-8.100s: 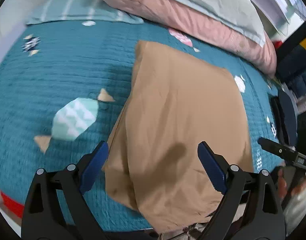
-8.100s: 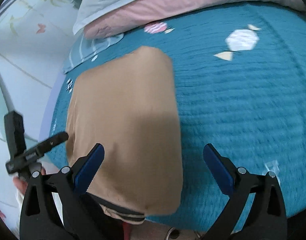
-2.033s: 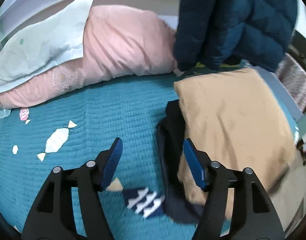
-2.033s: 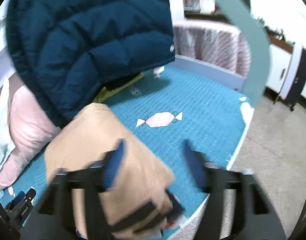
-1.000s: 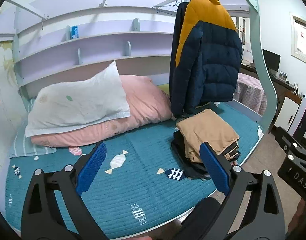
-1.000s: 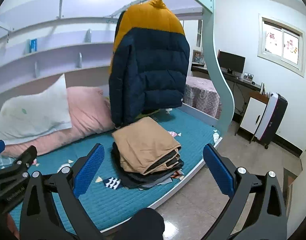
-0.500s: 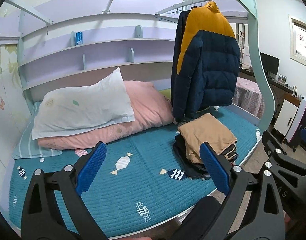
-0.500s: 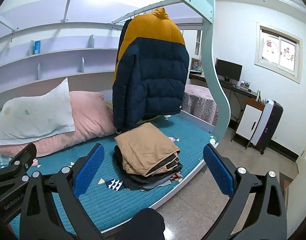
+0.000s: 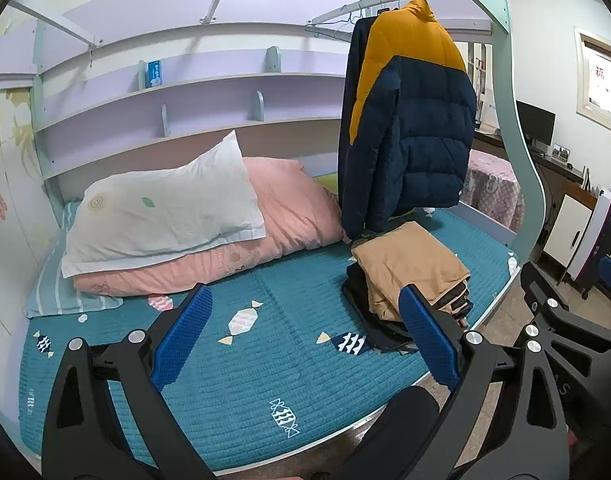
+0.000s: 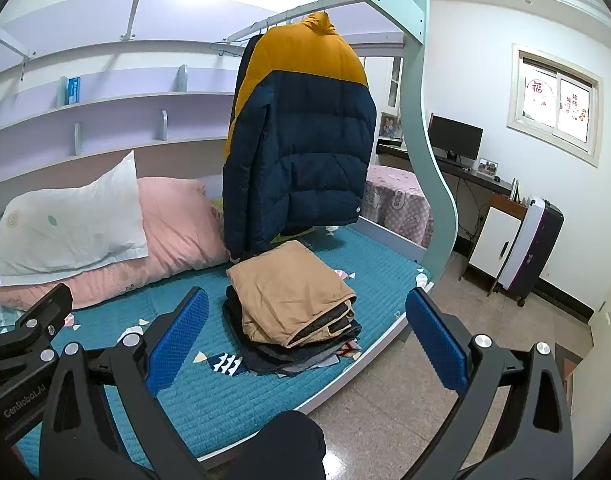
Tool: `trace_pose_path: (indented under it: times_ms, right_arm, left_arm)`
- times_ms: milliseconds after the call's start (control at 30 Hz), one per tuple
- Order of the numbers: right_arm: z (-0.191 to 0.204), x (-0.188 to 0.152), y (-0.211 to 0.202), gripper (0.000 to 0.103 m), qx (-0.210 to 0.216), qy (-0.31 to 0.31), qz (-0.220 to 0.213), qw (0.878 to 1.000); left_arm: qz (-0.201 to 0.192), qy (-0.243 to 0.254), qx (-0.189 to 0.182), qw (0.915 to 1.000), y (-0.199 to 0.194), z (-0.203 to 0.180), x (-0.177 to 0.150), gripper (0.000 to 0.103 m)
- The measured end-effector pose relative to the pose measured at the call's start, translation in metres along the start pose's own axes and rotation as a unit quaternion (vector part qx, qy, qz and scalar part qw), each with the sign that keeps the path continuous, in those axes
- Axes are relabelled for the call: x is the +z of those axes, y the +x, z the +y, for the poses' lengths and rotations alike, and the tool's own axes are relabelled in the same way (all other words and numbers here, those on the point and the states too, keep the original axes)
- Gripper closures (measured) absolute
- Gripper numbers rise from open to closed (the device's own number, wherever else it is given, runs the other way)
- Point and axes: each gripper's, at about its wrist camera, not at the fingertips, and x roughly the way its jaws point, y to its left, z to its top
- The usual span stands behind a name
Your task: Fold large clothes
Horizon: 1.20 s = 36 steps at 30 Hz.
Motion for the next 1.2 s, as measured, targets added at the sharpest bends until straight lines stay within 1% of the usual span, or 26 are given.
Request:
trace_pose_path:
  times_ms: [133,267,433,500,867,1200]
  right_arm:
    - [-0.001,0.001,0.002,0.007,0.002,0.001,0.005,1.0]
    - [-0.002,0.002,0.006,0.007,0.002,-0.002,0.008,1.0]
    - [-0.001,0.0,0.012,0.007,0.004,-0.005,0.022,1.0]
    - [0.0,-0.001,0.014,0.007,0.003,-0.008,0.026,1.0]
    - [0.001,0.0,0.017,0.007,0.004,-0.013,0.029,0.999]
    - [-0.001,-0.001,0.019,0.007,0.011,-0.003,0.029,1.0]
  left_arm:
    - [0.002,0.001,0.0,1.0,0.001,-0.002,0.0,0.008]
    - [0.012,0.001,-0.003,0.9999,0.005,-0.002,-0.001,0.008]
    - [0.021,0.002,-0.007,0.9998,0.008,0.0,-0.002,0.008]
    - [0.022,0.002,-0.002,0.9998,0.008,-0.001,-0.002,0.008]
    - [0.025,0.0,-0.005,0.9997,0.008,0.001,-0.003,0.008]
    - [0.033,-0.001,-0.011,0.9994,0.01,0.005,-0.007,0.008]
